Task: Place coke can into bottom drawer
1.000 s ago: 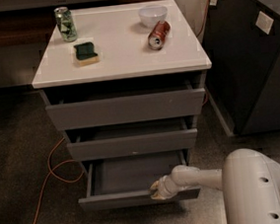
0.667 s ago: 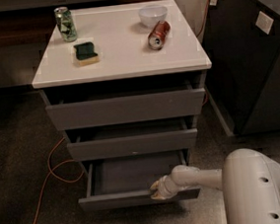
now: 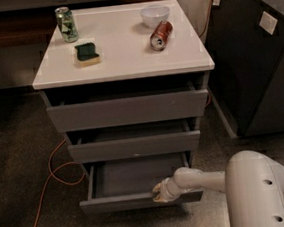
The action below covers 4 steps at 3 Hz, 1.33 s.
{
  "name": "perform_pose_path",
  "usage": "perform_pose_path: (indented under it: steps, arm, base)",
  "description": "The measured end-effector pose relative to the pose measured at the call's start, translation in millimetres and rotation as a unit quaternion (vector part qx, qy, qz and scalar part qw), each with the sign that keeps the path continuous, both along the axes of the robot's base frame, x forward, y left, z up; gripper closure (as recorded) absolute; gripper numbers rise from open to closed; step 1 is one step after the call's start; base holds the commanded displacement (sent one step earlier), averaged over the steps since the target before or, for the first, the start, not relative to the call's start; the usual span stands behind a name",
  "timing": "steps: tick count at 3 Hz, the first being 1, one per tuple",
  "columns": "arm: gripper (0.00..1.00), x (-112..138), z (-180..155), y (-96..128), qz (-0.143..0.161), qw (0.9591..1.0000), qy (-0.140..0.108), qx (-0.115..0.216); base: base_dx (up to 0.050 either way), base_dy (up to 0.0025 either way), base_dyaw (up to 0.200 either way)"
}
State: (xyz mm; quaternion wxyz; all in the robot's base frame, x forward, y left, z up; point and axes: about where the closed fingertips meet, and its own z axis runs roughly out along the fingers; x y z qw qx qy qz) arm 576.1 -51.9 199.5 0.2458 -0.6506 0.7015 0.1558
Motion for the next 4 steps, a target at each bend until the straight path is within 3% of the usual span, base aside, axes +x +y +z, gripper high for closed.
perform_pose_path:
  steps: [4]
  arm:
    - [1.00,-0.3,0.2,0.0,0.000,1.0000,0.000,0.000]
  base:
    - [0.000,0.00000,0.000]
